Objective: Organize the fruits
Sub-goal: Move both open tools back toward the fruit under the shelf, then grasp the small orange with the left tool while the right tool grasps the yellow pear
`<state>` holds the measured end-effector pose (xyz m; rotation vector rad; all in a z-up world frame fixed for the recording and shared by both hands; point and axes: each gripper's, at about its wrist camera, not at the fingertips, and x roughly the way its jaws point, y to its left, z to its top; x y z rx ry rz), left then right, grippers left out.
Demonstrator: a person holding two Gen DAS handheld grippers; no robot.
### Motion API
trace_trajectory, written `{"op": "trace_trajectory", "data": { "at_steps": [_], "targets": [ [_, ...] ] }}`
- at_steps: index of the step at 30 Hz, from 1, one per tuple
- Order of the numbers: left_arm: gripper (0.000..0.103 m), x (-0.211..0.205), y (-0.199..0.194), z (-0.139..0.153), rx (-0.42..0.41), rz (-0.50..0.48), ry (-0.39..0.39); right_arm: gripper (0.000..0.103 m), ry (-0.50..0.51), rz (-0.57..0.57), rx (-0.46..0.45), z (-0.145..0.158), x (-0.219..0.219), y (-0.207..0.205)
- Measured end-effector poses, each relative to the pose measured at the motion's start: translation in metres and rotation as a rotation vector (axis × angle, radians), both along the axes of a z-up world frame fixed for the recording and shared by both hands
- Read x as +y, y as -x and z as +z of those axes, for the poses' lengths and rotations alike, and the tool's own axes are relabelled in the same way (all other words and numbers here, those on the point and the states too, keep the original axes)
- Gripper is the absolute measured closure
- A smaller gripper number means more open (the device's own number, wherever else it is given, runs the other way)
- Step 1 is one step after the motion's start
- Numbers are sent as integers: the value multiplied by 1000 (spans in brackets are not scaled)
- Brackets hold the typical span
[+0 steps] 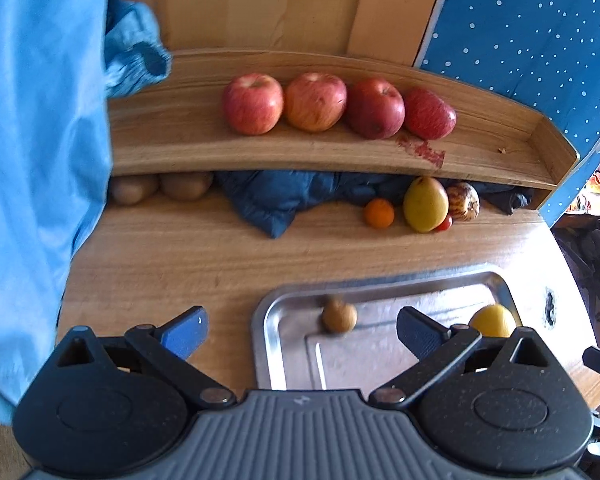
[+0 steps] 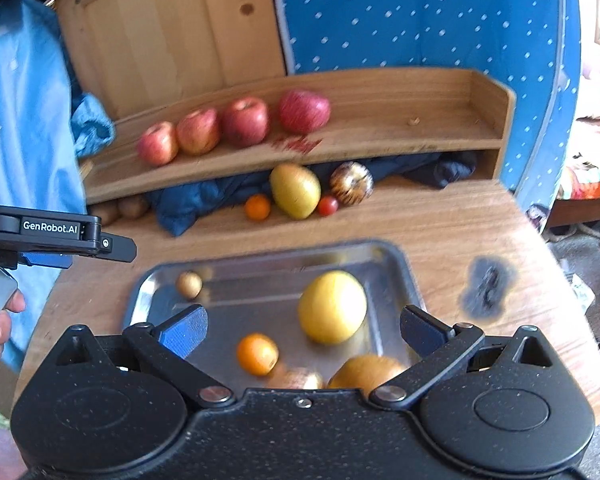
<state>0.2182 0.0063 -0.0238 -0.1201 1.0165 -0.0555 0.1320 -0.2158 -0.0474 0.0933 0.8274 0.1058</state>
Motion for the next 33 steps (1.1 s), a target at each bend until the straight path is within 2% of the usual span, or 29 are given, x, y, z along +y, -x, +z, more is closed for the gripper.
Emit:
{"op": "trace_trajectory", "data": {
  "at_steps": [8,14,27,33],
  "targets": [
    [1,-14,-37,-2,-18,-69,-12,1,3,-58,-76,4,-1,-18],
    [1,-18,-60,-12,-11,-125,-18,1,1,-85,-93,2,0,-35],
    [1,-34,-93,-46,-66,-354,-8,1,4,-10,-7,-10,4,-105],
    [1,-50,-106,-63,-75,-472,-49,1,-6,4,52,-21,7,-143]
  ]
}}
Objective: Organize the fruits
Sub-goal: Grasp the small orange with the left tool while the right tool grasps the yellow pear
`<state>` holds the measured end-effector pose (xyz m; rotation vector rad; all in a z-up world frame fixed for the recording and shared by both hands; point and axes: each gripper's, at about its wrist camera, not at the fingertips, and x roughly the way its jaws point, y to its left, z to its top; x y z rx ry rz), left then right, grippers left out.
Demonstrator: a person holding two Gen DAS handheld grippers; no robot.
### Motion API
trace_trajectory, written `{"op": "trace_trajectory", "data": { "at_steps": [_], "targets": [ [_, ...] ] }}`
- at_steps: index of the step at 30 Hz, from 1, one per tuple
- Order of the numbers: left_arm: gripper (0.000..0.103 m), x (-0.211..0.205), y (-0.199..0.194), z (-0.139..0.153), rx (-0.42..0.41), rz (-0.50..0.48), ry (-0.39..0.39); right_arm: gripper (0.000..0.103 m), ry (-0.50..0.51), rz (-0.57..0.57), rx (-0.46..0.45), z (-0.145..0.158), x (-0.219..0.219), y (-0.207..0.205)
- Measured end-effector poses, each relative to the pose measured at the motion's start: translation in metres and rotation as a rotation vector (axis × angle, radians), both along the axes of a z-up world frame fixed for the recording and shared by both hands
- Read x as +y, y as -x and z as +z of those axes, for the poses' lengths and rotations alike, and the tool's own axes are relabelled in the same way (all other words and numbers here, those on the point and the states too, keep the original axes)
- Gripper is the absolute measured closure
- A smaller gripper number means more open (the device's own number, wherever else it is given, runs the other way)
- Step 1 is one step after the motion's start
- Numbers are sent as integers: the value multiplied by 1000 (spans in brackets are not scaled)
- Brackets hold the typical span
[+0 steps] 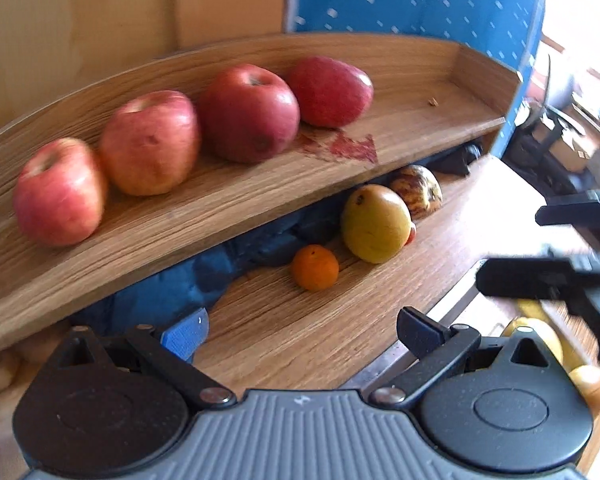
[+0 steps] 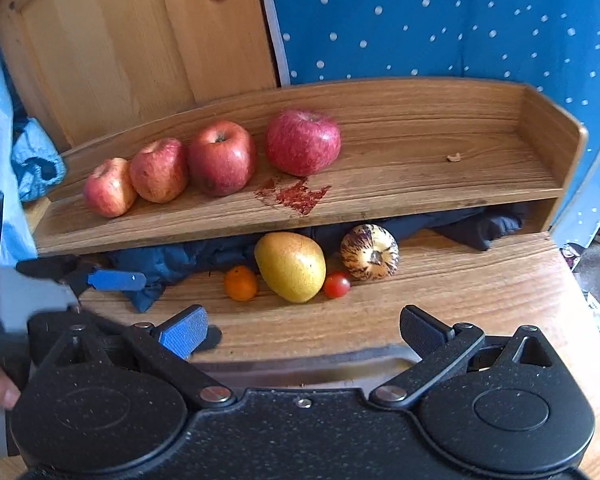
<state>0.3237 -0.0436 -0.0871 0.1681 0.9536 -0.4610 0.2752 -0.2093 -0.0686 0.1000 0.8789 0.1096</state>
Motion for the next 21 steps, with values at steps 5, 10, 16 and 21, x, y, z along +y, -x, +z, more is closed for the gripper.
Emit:
{"op": "trace_trajectory", "data": {
  "at_steps": [5,10,16,21],
  "targets": [
    [2,-10,-7,-11,-14,-89,-21,3,-46,-12,26,-10,3,-30],
    [14,-14,-15,-18,-19,-124,0,16,-34,23,65,-25,15,-53],
    [31,-16,-25,-24,-40,-108,16,26,-10,46,73,-34,25,-71],
    [49,-19,-34,-31,-26,-116,5,38,18,34,81,-41,29,-84]
  ]
}}
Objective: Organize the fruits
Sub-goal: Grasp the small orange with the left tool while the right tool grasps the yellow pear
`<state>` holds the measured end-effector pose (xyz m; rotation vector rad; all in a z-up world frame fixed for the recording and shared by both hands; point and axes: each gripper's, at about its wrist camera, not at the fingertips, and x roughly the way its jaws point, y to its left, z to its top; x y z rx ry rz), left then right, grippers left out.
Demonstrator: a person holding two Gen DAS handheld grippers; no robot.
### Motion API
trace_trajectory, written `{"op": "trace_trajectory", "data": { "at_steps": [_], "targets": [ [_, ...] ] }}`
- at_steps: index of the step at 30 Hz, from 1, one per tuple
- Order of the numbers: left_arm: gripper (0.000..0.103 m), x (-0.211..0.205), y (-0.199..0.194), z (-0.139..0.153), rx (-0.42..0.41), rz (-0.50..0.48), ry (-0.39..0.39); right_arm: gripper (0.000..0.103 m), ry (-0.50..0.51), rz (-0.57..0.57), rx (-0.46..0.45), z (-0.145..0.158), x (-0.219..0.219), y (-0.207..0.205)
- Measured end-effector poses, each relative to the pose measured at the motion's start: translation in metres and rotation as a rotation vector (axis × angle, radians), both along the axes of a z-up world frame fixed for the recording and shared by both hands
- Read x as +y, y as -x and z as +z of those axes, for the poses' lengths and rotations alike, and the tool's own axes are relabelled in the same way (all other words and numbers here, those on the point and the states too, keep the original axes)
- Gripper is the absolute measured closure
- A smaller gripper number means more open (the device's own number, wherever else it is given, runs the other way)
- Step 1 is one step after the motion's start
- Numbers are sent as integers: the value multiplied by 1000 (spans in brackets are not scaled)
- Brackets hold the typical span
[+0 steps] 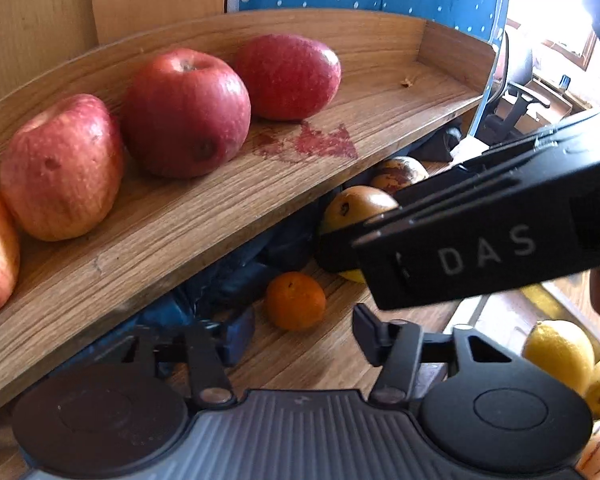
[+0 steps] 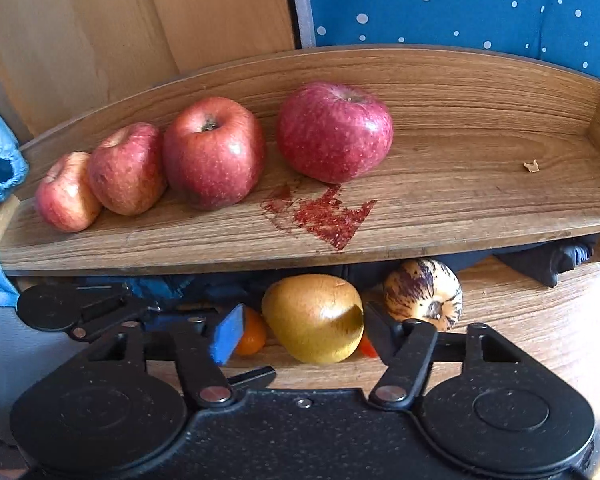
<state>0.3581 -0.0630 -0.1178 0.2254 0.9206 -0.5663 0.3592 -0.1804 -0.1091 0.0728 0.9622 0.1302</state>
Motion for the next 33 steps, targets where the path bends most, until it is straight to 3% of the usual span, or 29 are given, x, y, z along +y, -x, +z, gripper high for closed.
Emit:
{"op": "trace_trajectory", "data": {
  "at_steps": [12,24,33],
  "targets": [
    [66,4,-7,0,15,-6,6,43,57,-3,31,-12,9,-14],
    [67,6,-2,6,23,12,0,45,29,-27,-6,-10,4,6],
    [67,14,9,20,9,44,6,45,2,-55,-60,9,-7,35]
  ]
}}
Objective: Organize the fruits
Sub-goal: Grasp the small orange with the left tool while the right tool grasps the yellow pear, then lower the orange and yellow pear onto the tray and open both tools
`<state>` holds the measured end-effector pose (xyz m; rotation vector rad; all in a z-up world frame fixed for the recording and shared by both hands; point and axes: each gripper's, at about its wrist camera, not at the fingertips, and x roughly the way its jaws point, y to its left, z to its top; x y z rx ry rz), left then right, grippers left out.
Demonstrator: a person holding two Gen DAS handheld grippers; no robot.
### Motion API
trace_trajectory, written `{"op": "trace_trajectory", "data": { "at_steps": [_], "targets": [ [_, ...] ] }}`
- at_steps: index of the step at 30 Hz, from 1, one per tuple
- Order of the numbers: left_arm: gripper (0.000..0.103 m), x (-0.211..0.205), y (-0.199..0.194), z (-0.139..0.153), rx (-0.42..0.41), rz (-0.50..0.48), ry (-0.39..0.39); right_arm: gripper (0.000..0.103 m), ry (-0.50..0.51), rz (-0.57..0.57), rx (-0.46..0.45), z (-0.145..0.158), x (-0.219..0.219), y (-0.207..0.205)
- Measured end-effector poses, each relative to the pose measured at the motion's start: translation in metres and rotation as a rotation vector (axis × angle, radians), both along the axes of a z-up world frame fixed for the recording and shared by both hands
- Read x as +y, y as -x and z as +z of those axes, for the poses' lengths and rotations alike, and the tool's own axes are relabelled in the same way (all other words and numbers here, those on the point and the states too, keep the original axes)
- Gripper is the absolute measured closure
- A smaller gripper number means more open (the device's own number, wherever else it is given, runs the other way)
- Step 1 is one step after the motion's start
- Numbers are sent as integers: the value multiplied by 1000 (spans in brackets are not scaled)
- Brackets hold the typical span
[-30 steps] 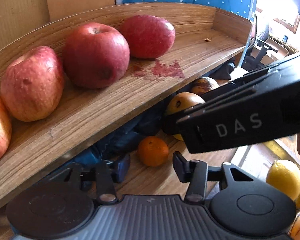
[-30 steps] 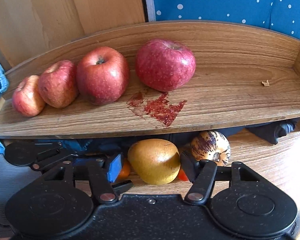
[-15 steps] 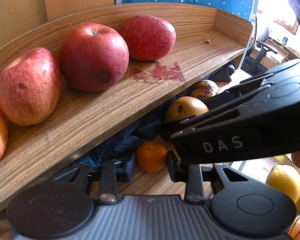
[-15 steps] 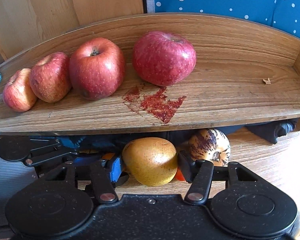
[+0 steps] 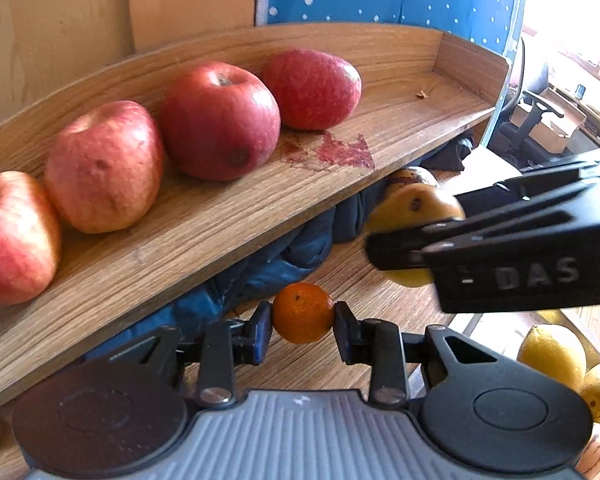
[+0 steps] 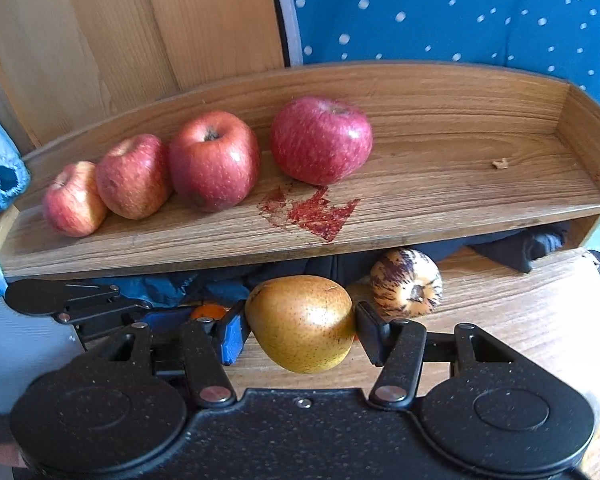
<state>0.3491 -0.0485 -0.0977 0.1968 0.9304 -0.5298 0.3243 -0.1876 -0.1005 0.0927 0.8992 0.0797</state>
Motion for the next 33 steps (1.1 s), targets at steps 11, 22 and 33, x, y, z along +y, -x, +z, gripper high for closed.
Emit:
{"op": "trace_trajectory", "data": {
  "at_steps": [11,22,33],
  "targets": [
    [67,23,34,26,2,111,42,45,-43,11,-10,18,5,54],
    [67,43,87,34,43,237,50,45,-55,133,19,13,22,104],
    [67,50,140,23,91,322,43,45,-75,289,50,10,38,148]
  ]
}}
